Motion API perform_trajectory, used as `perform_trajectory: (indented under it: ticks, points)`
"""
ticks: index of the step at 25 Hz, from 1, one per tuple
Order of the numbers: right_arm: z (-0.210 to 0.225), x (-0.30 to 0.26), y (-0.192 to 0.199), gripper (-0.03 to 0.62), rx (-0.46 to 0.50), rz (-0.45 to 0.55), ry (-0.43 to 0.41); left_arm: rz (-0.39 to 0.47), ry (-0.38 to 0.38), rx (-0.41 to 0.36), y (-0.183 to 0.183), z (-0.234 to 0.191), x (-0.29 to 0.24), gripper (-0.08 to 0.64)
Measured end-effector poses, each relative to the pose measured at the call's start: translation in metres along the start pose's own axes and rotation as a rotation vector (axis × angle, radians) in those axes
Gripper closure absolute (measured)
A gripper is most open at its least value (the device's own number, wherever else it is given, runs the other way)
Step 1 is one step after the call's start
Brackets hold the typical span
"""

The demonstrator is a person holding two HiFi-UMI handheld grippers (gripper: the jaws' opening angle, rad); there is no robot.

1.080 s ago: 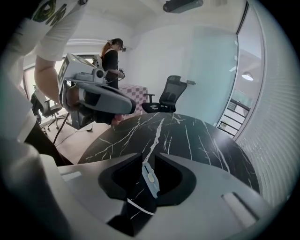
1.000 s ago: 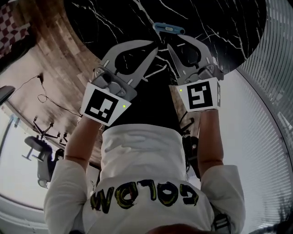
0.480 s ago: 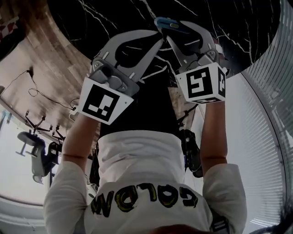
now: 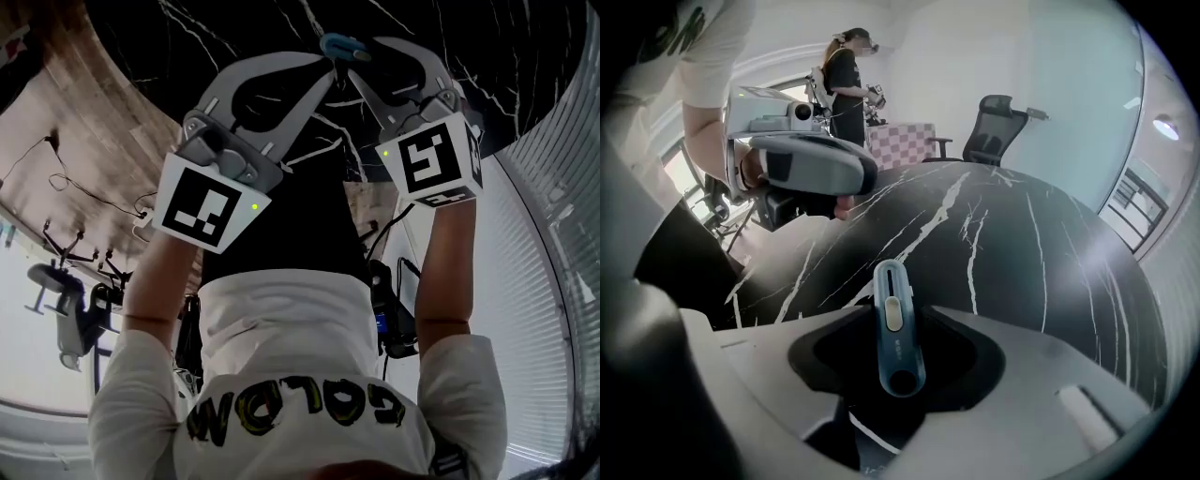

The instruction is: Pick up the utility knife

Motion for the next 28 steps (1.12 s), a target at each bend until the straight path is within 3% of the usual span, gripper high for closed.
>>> perform_trajectory:
  ticks: [6, 13, 20, 28]
  points:
    - [0.002, -0.001, -0.002, 0.445, 0.015, -0.035, -0.027, -0.003, -0.012, 0.004, -0.001, 0.001, 0.002, 0.557]
    - [-0.006, 0.005, -0.007, 0.462, 0.067, -0.045, 0.029, -0.004, -0.012, -0.009, -0.01, 0.005, 0.005, 0.557]
    - [-0.004, 0.04, -0.029, 0.462, 0.035, 0.035, 0.111, 0.015, -0.025, -0.015, -0.038, 0.014, 0.007, 0.557]
    - [-0.003, 0.102, -0.059, 0.462, -0.067, 0.201, 0.204, 0.083, -0.036, -0.005, -0.089, 0.03, 0.007, 0.557]
Point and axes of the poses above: the fingertips, and each gripper's own axes: x backward along the fingers, z to its right, y out of its underside, the point moved 7 cm from there along x, backward along the fingers, and after that the axes turned 7 degrees about z, right-handed, at the moved point
